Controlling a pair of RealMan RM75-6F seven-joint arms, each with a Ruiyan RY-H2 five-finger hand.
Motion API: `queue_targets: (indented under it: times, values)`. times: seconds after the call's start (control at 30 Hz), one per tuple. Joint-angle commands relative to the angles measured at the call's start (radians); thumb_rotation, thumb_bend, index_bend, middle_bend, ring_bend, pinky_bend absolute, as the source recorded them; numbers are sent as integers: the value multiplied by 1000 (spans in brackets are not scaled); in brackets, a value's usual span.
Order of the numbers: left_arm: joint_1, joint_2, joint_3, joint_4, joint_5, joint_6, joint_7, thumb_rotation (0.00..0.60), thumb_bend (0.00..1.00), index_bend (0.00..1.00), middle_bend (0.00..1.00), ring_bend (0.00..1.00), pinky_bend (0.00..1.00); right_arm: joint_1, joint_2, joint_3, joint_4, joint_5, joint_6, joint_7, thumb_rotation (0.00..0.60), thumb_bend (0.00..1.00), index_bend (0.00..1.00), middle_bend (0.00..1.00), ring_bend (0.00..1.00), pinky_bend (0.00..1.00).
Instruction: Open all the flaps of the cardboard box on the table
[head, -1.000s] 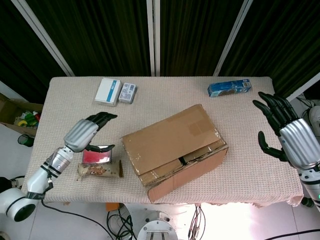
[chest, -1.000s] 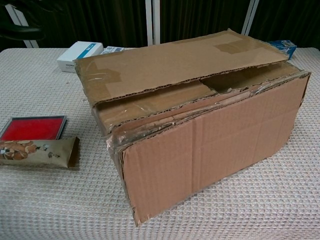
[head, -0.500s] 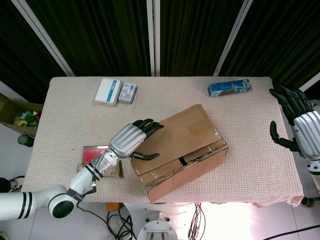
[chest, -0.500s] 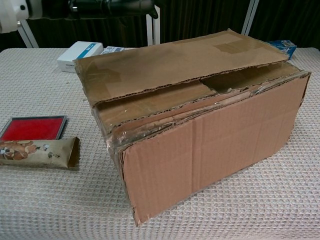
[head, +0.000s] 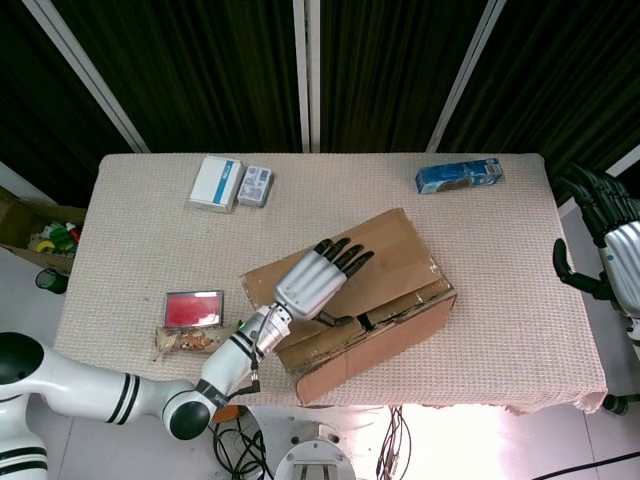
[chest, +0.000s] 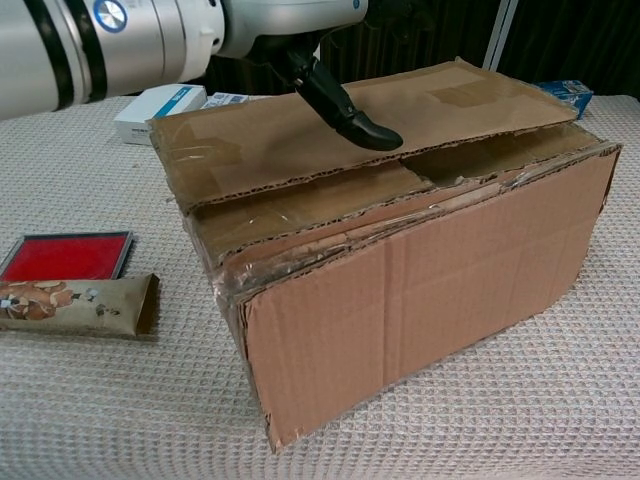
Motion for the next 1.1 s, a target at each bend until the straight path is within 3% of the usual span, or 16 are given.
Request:
queue_targets:
  times: [0.03,0.3,0.87,0.97,1.1]
  values:
    - [-16,-20,-1,16,-11,15,1,329,157,0,71,59,195,-2,-1,1,3,-2,-2,2,600,590,0,0,0,0]
    - [-47,-11,-11,-7,-58,15,1,332,157,0,60,57,189,-2,-4,5,0,-6,-15,1,600,590,0,0,0,0]
    - [-100,-52,34,9,-89,67,60,333,159,0,60,56,185,-3,-9,7,6,-4,-45,10,600,591,0,0,0,0]
    - [-106,-62,48,21,-74,93,91,351,163,0,60,56,185,-2,-12,7,12,-3,-50,13,600,590,0,0,0,0]
    - [-114,-71,65,27,-65,115,130,421,181,0,50,56,182,-1,-15,9,18,-1,-56,17,600,591,0,0,0,0]
